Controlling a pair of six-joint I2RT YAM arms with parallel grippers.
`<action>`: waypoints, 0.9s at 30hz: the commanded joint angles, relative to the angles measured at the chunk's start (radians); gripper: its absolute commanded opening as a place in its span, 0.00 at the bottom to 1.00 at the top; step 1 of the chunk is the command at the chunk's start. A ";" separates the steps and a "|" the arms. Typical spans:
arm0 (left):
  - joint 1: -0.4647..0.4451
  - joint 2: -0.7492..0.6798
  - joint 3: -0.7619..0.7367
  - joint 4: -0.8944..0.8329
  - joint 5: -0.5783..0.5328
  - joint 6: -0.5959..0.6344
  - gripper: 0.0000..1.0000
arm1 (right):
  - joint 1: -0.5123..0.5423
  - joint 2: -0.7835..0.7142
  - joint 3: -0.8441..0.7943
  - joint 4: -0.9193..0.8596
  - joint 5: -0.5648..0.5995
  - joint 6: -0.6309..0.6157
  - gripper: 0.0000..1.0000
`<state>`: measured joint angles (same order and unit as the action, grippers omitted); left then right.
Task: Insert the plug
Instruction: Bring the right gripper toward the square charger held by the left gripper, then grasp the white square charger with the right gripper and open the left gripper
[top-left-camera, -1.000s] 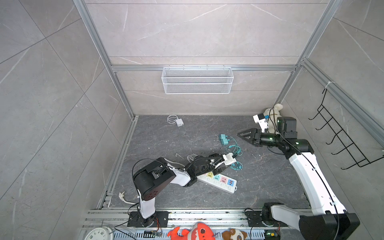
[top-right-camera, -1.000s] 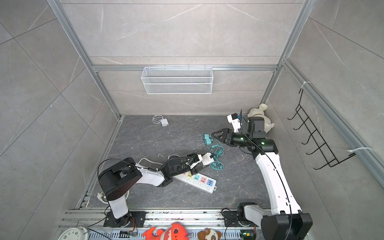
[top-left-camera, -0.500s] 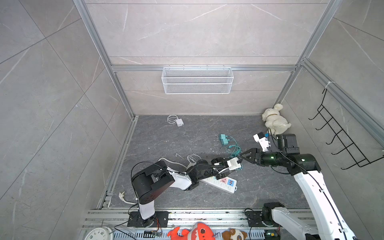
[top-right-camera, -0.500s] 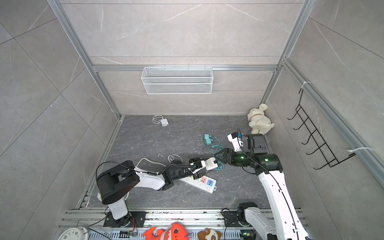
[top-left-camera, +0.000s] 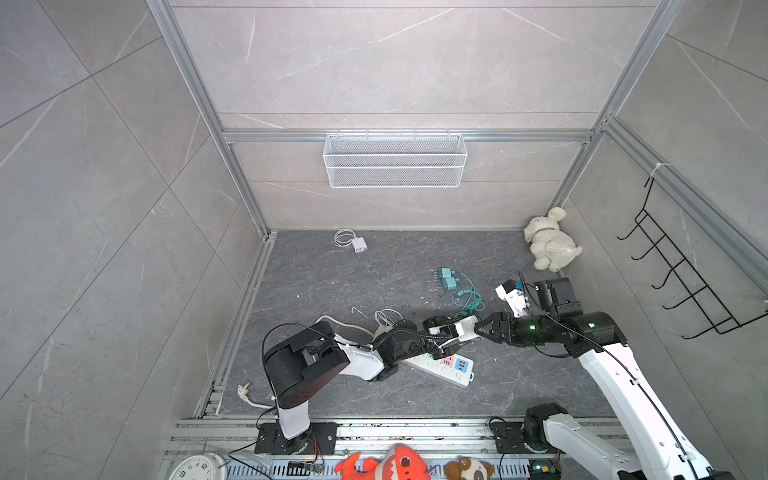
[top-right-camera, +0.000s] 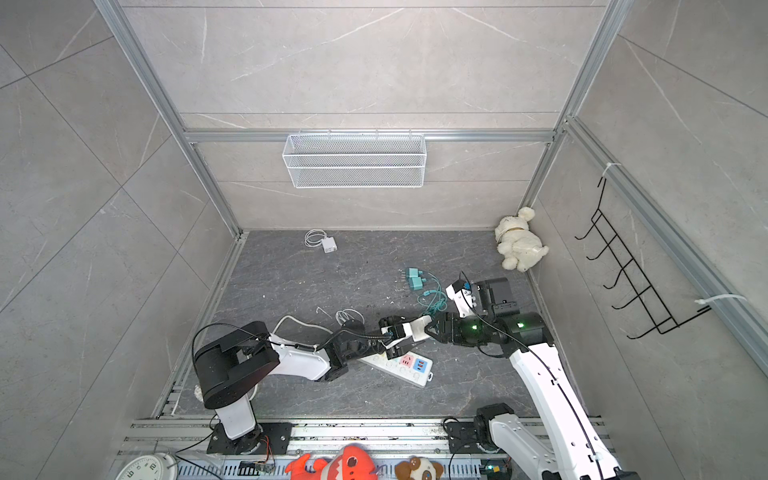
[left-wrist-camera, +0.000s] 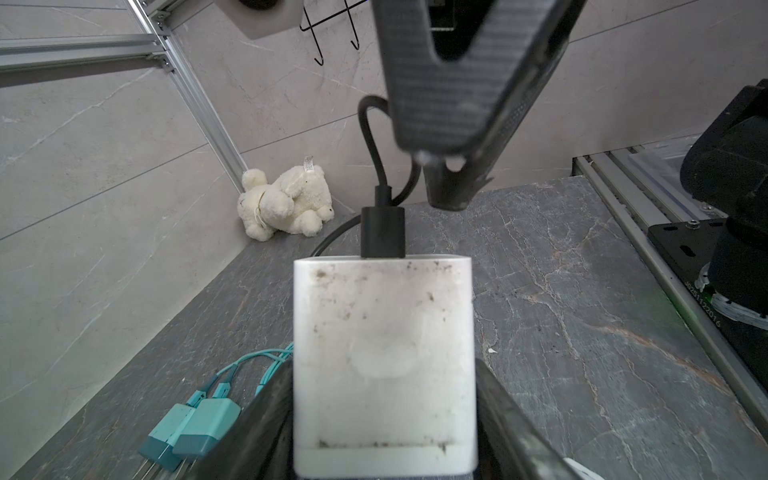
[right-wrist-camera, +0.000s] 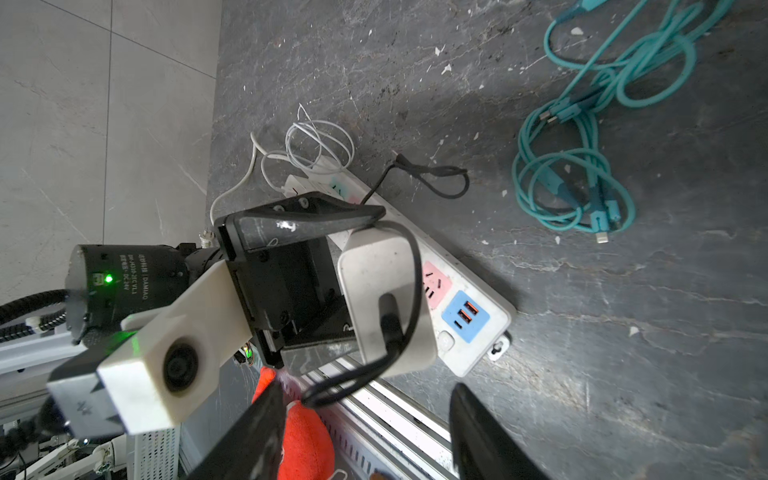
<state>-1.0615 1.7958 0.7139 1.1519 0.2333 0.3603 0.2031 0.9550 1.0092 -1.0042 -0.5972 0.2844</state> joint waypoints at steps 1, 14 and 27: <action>-0.006 -0.041 0.004 0.108 -0.005 0.015 0.40 | 0.037 0.015 -0.020 0.052 0.033 0.033 0.64; -0.011 -0.052 -0.007 0.121 -0.006 0.009 0.39 | 0.105 0.101 -0.020 0.136 0.097 0.073 0.56; -0.008 -0.038 0.016 0.131 -0.020 0.040 0.39 | 0.143 0.140 -0.045 0.170 0.111 0.084 0.51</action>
<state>-1.0664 1.7939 0.6983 1.1542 0.2150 0.3779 0.3321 1.0870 0.9794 -0.8452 -0.4774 0.3523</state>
